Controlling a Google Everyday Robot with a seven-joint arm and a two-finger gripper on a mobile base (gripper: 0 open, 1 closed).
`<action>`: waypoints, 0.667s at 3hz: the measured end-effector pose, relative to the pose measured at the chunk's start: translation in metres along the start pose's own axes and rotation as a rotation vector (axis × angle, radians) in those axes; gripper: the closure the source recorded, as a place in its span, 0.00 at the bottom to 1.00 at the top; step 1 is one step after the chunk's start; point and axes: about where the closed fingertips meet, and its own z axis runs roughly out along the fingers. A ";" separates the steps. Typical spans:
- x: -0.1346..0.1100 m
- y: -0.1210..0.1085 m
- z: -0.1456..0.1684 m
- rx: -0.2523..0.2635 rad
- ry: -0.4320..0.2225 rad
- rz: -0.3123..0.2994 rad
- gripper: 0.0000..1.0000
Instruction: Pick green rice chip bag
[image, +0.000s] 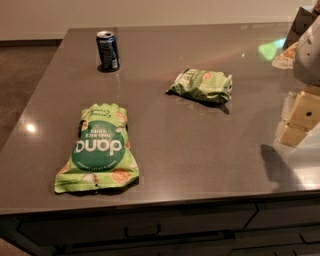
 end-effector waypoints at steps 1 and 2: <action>0.000 0.000 0.000 0.000 0.000 0.000 0.00; -0.012 -0.002 0.004 -0.008 -0.002 -0.001 0.00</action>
Offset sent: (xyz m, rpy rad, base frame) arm 0.0160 0.0316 -0.0077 0.0081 0.0434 0.0102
